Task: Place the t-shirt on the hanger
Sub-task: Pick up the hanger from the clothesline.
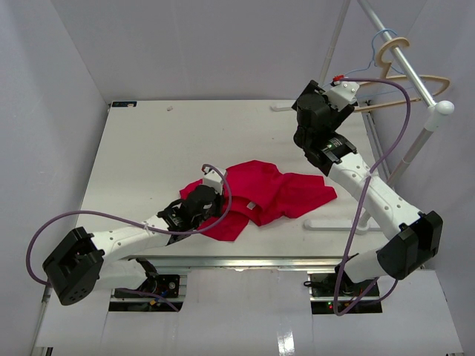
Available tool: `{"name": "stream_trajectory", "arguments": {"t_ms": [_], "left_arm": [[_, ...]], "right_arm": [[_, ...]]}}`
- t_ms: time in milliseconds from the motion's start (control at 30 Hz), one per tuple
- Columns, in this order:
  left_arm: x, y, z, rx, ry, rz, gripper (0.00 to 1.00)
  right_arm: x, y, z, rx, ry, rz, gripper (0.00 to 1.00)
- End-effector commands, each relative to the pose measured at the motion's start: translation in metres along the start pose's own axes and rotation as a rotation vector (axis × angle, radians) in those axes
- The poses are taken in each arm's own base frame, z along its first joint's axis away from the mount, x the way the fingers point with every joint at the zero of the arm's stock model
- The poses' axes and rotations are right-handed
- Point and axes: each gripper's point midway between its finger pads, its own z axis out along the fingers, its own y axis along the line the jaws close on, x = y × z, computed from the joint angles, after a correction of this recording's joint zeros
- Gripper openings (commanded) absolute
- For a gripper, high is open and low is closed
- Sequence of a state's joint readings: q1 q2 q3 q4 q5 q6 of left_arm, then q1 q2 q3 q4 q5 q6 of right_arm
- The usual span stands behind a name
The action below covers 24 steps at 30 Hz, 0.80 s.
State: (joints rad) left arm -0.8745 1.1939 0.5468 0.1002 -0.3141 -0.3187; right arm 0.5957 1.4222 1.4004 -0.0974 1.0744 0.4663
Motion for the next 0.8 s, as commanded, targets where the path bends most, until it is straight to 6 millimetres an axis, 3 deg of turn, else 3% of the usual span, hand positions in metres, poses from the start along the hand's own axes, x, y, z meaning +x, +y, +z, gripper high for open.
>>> {"name": "stream_trajectory", "arguments": {"t_ms": [0,133,400,633,767], "left_arm": [[-0.003,-0.004,0.001,0.011,-0.012,0.002,0.0],[-0.002,-0.005,0.004,0.012,0.0,0.007,0.0],[0.003,-0.004,0.007,0.005,0.02,0.015,0.0],[0.003,-0.005,0.006,0.011,0.019,0.014,0.0],[0.003,-0.005,0.007,0.01,0.021,0.017,0.0]], "right_arm": [[-0.017,-0.016,-0.007,0.042,-0.049,0.04,0.77],[-0.02,-0.03,-0.013,0.057,-0.051,0.02,0.64],[-0.035,-0.048,-0.03,0.034,-0.051,0.03,0.63],[-0.037,-0.062,-0.033,0.064,-0.059,-0.032,0.6],[-0.037,-0.059,-0.031,0.055,-0.055,-0.047,0.59]]}}
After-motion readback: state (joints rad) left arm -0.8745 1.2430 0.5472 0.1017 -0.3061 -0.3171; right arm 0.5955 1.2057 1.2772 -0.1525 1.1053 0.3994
